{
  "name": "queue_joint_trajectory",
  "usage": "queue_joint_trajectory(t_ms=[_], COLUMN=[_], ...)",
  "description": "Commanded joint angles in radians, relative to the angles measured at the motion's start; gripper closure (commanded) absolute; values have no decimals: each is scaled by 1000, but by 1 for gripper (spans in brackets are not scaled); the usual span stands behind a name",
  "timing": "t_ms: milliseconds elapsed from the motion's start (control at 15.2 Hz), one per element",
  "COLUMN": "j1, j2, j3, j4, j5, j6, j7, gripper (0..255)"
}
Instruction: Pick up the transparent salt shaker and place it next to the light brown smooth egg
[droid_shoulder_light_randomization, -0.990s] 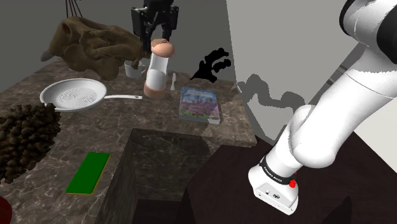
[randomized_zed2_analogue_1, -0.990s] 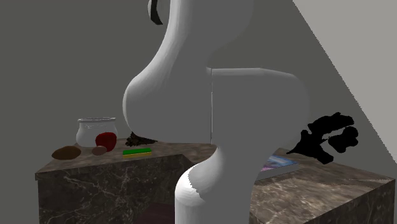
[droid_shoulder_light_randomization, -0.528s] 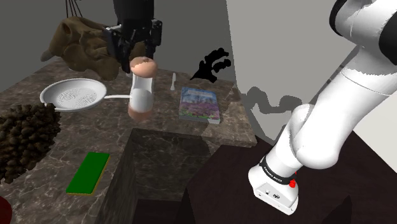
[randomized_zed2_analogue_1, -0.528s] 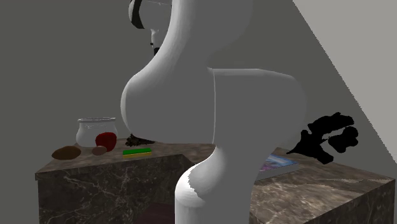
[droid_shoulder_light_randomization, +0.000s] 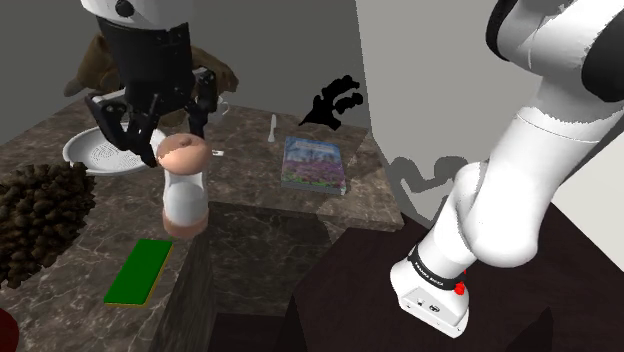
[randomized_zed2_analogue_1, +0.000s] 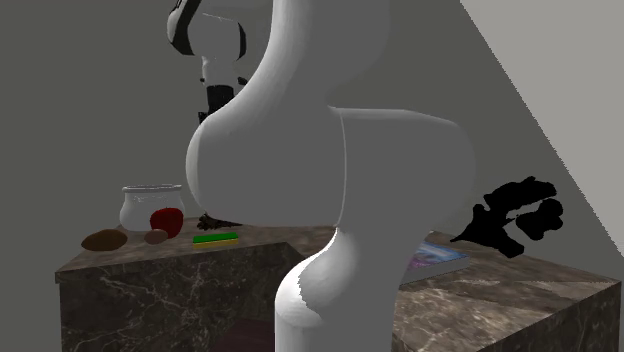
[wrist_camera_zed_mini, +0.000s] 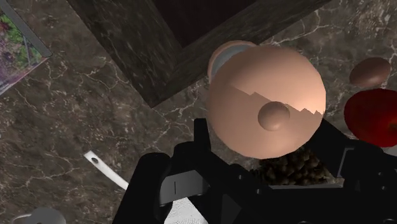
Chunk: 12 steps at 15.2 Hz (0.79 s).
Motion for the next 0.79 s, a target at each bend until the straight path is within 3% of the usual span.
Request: queue_joint_trajectory(t_ms=[0, 726], j1=[30, 250], j2=[46, 342], j3=[21, 73], j4=[35, 312], j5=[-23, -170], j6=[1, -40], j7=[54, 303], gripper=[255, 255])
